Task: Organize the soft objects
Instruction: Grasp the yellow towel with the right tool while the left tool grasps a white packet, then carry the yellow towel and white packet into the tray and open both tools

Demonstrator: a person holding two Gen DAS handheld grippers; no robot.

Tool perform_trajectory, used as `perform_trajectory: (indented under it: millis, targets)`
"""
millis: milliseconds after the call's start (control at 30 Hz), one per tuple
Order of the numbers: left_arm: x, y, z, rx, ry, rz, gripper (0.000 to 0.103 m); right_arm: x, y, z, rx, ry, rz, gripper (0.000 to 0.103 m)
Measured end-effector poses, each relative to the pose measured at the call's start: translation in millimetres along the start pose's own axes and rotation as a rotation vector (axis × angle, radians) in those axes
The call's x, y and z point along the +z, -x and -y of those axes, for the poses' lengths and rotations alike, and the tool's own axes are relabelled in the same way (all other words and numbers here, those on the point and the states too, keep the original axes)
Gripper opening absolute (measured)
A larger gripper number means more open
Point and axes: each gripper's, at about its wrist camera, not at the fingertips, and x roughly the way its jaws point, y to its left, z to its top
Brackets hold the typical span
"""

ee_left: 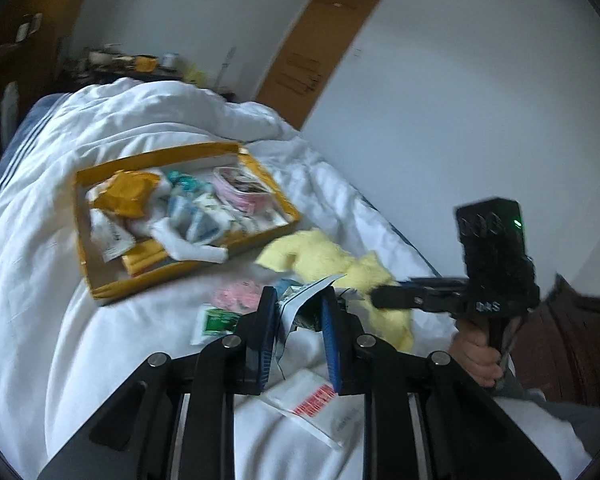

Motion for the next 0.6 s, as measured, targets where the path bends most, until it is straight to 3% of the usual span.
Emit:
perform_trajectory:
  millis: [233, 333, 600]
  targets:
    - [29, -9, -22, 0.109, 0.095, 0.041, 0.021, 48, 2, 10, -0.044, -0.015, 0.038, 0.024]
    - [55, -16, -26, 0.179, 0.073, 0.074, 0.021, 80, -7, 13, -0.101, -0.008, 0.069, 0.024]
    - [115, -65, -71, 0.262, 0.176, 0.103, 0.021, 137, -70, 30, -0.184, -0.052, 0.055, 0.024]
